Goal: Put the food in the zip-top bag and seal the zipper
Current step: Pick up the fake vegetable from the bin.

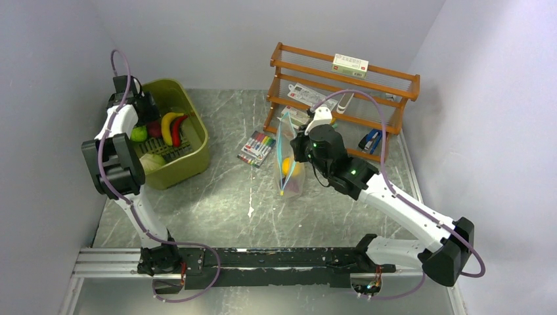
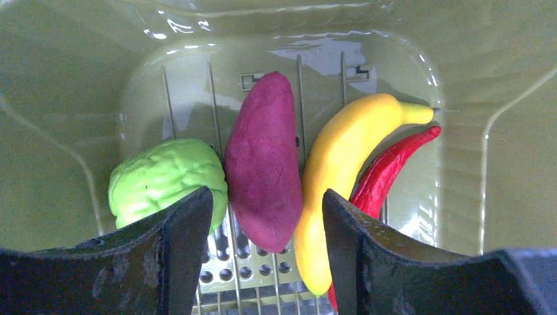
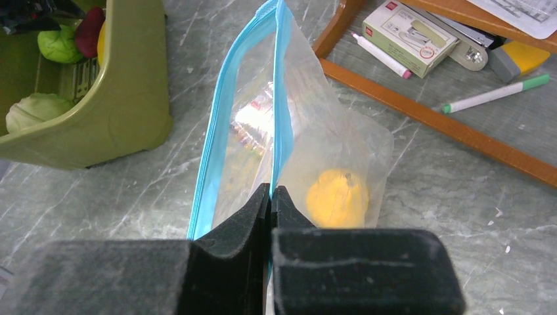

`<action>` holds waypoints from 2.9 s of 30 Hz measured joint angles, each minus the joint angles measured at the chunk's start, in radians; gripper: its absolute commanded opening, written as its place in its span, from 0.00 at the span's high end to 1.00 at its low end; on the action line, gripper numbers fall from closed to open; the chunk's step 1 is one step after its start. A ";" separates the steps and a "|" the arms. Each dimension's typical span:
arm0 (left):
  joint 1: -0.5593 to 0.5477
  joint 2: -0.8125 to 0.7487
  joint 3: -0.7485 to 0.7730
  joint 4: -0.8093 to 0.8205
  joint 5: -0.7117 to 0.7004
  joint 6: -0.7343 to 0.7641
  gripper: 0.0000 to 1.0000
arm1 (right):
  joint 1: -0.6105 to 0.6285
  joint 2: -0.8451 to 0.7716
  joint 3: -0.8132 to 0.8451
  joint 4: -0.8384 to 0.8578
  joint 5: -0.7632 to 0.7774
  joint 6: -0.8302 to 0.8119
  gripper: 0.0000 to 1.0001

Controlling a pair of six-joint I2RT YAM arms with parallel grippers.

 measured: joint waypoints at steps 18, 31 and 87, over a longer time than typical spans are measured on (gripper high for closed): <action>-0.064 -0.004 0.000 0.000 -0.074 -0.011 0.41 | 0.000 -0.048 0.000 -0.015 0.015 0.028 1.00; -0.055 0.069 0.037 -0.015 -0.097 -0.011 0.45 | 0.000 -0.082 -0.012 -0.029 0.028 0.047 1.00; -0.075 -0.158 -0.039 -0.042 -0.026 -0.049 0.59 | 0.000 -0.170 -0.093 -0.052 0.019 0.108 1.00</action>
